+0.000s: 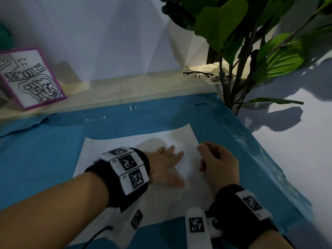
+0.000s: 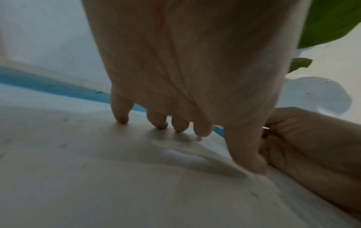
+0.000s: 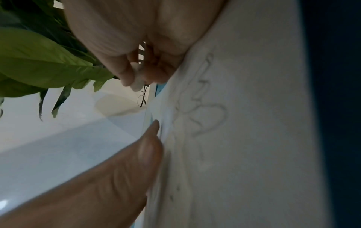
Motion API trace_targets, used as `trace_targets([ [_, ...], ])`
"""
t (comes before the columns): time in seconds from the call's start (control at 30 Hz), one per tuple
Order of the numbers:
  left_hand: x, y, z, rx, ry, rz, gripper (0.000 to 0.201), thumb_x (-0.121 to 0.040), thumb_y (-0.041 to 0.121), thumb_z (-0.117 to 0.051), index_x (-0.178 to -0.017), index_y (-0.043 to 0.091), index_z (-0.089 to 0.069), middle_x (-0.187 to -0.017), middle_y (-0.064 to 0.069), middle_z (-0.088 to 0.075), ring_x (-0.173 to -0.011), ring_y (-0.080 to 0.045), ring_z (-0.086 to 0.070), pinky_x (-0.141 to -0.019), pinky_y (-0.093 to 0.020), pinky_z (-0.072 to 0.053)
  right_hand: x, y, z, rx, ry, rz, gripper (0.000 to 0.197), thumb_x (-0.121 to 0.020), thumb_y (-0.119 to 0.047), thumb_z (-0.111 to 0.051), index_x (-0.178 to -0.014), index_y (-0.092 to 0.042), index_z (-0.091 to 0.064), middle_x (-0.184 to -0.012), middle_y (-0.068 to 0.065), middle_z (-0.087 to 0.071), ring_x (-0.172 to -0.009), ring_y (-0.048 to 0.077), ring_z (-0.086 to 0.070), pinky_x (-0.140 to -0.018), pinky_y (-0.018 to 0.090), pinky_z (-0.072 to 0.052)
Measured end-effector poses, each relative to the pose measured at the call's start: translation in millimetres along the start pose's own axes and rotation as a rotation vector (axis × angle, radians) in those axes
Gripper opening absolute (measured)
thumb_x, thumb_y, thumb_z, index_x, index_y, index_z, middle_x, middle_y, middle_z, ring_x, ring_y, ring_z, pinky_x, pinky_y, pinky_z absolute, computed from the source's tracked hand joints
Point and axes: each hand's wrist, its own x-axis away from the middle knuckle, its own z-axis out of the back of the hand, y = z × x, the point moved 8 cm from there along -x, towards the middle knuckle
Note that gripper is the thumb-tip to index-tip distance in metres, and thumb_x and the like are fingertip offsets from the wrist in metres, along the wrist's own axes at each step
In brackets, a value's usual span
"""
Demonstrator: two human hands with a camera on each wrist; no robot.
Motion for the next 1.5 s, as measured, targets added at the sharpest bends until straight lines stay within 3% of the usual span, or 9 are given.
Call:
trace_targets([
  [0.27,-4.8,-11.9,-17.4,-0.018,0.059,-0.006,0.112,-0.073,0.077,-0.055,-0.148,0.034,0.017,-0.157,0.008,0.022,-0.145,-0.016,0.016,-0.116,-0.054,0.003,4.6,-16.2,-23.0,0.563,-0.317,0.072,0.007,-0.078,-0.022,-0.071,-0.079,-0.028,-0.069,-0.074,-0.011,-0.065,-0.070,0.005,-0.058,-0.057,0.014,-0.039],
  [0.5,-4.9,-10.3,-17.4,-0.059,0.109,0.008,0.120,-0.066,0.082,-0.054,-0.149,0.033,0.016,-0.157,0.006,0.021,-0.146,-0.020,0.013,-0.115,-0.051,0.001,23.7,-14.3,-35.6,0.657,-0.535,0.099,0.008,-0.070,-0.013,-0.074,-0.065,-0.012,-0.068,-0.065,-0.004,-0.065,-0.061,0.005,-0.055,-0.053,0.011,-0.042],
  [0.8,-5.2,-5.4,-15.4,-0.067,0.100,0.024,0.124,-0.067,0.075,-0.062,-0.149,0.028,0.017,-0.157,0.000,0.023,-0.146,-0.024,0.015,-0.115,-0.051,0.001,26.8,-18.8,-36.4,0.664,-0.580,0.079,0.014,-0.070,-0.010,-0.074,-0.059,-0.013,-0.067,-0.062,0.000,-0.065,-0.060,0.007,-0.055,-0.061,0.016,-0.044],
  [0.9,-6.5,-5.6,-15.5,-0.078,0.100,0.024,0.123,-0.067,0.077,-0.061,-0.149,0.029,0.018,-0.157,0.000,0.023,-0.146,-0.024,0.015,-0.115,-0.052,-0.001,18.8,-25.1,-31.5,0.620,-0.486,0.081,0.011,-0.069,-0.010,-0.076,-0.061,-0.012,-0.069,-0.072,0.003,-0.071,-0.063,0.008,-0.058,-0.055,0.013,-0.044],
  [1.1,-7.6,-6.7,-15.6,-0.084,0.093,0.032,0.125,-0.066,0.078,-0.060,-0.149,0.028,0.018,-0.157,0.000,0.024,-0.146,-0.025,0.015,-0.115,-0.053,0.000,25.4,-23.8,-36.1,0.676,-0.559,0.090,0.010,-0.068,-0.008,-0.075,-0.060,-0.010,-0.069,-0.068,0.007,-0.069,-0.064,0.011,-0.057,-0.064,0.025,-0.047],
  [1.17,-8.5,-7.3,-15.2,-0.090,0.089,0.033,0.124,-0.066,0.079,-0.059,-0.149,0.028,0.019,-0.157,0.000,0.024,-0.146,-0.024,0.015,-0.115,-0.052,0.000,20.1,-27.5,-34.1,0.646,-0.496,0.112,0.010,-0.069,-0.008,-0.075,-0.061,-0.009,-0.068,-0.075,0.010,-0.071,-0.067,0.012,-0.058,-0.062,0.024,-0.046],
  [1.3,-9.7,-9.2,-16.1,-0.098,0.086,0.031,0.128,-0.063,0.082,-0.058,-0.148,0.028,0.020,-0.156,0.000,0.025,-0.145,-0.025,0.016,-0.115,-0.052,0.001,32.1,-24.5,-42.4,0.746,-0.622,0.109,0.017,-0.069,-0.011,-0.075,-0.055,-0.015,-0.066,-0.054,-0.004,-0.062,-0.052,0.002,-0.052,-0.055,0.014,-0.043],
  [1.43,-9.4,-10.5,-16.4,-0.093,0.085,0.021,0.126,-0.063,0.082,-0.057,-0.148,0.030,0.020,-0.156,0.002,0.025,-0.146,-0.022,0.015,-0.115,-0.052,0.000,17.7,-31.3,-35.0,0.725,-0.504,0.115,0.005,-0.068,-0.013,-0.076,-0.065,-0.012,-0.073,-0.075,0.005,-0.072,-0.072,0.013,-0.063,-0.069,0.027,-0.051],
  [1.5,-7.9,-8.3,-14.3,-0.107,0.079,0.025,0.125,-0.065,0.080,-0.058,-0.148,0.029,0.019,-0.157,0.001,0.024,-0.146,-0.023,0.015,-0.115,-0.052,0.000,20.3,-30.1,-38.0,0.752,-0.533,0.127,0.010,-0.069,-0.012,-0.075,-0.061,-0.015,-0.071,-0.072,0.004,-0.071,-0.067,0.012,-0.061,-0.069,0.030,-0.052],
])
